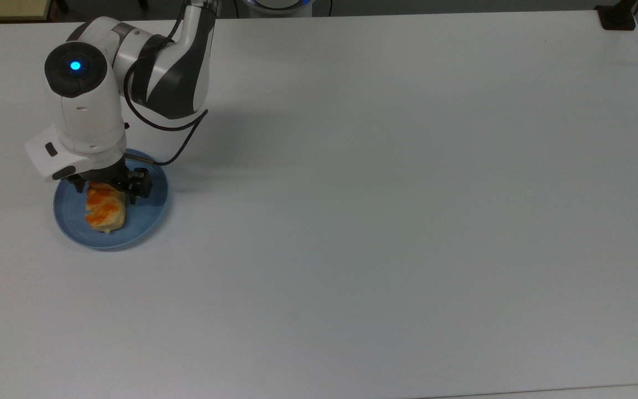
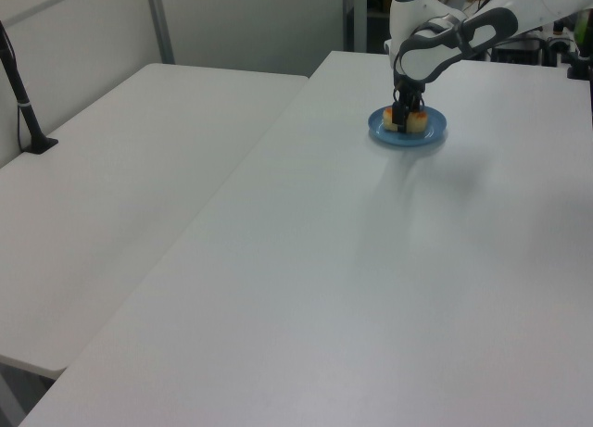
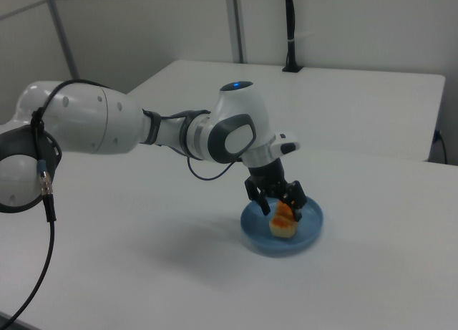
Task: Put the bread onto the plate
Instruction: 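Open the gripper to release the bread and raise it away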
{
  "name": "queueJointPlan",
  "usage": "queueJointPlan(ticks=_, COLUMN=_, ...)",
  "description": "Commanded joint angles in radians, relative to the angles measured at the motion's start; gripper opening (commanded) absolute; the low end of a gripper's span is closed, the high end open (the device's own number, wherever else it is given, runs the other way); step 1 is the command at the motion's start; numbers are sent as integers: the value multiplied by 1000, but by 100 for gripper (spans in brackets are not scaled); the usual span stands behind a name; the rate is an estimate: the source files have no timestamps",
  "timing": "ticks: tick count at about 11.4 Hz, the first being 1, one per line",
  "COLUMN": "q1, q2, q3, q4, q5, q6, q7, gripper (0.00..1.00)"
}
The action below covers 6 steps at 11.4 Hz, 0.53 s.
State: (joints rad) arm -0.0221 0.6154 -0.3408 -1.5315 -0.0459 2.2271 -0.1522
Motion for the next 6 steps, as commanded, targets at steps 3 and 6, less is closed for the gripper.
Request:
queueJointPlan(ticks=3, q1=7, q2=-363, q3=89, q4=-15, q5=2, q6=-385, q7=159, gripper=100)
queueJointPlan(ticks=6, q1=-41, q2=-567, q3=242, q4=-31, q5=-5, q6=-643, q7=200, gripper=100)
